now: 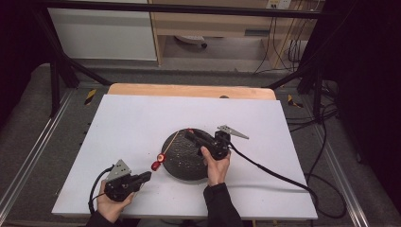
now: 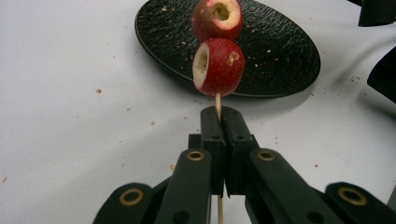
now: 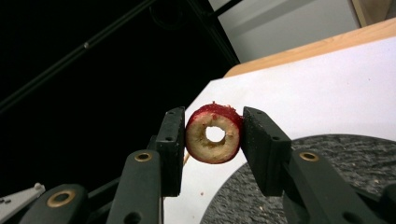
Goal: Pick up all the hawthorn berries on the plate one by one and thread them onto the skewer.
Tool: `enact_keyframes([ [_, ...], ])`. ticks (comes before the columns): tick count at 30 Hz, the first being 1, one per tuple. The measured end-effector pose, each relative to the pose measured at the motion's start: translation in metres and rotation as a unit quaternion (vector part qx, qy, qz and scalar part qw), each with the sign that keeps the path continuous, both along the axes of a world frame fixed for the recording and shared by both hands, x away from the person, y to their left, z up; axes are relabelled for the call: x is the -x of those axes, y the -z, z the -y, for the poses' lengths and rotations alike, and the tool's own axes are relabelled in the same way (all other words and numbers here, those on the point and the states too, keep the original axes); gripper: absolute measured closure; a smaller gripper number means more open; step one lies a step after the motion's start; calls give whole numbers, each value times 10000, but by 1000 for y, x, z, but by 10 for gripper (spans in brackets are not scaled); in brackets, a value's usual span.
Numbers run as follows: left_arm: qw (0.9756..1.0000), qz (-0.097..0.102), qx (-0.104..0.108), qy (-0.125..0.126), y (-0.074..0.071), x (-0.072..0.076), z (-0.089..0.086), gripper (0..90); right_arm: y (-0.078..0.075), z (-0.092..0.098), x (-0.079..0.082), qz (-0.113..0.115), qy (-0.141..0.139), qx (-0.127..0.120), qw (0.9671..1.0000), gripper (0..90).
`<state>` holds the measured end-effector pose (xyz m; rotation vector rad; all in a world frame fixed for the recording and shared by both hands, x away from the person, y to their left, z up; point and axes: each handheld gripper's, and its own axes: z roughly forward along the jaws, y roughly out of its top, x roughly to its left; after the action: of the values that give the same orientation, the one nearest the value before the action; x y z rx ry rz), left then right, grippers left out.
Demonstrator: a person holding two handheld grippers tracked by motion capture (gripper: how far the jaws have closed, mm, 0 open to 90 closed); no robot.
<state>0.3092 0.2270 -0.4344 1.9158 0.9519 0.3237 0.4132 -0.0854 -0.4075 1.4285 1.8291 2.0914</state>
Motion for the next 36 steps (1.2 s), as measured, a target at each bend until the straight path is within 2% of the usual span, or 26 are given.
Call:
enact_keyframes([
  [10,10000,31,46,2,0,2,1,882,3,-2,-1,82,214,-268,9994,611],
  [17,10000,40,73,10,0,3,3,882,4,2,-4,126,395,-531,9977,611],
  [27,9999,52,117,44,-1,4,6,882,5,3,-8,94,469,-813,9955,612],
  [36,9997,59,247,71,-2,5,13,882,7,2,-11,83,555,-1039,9930,612],
])
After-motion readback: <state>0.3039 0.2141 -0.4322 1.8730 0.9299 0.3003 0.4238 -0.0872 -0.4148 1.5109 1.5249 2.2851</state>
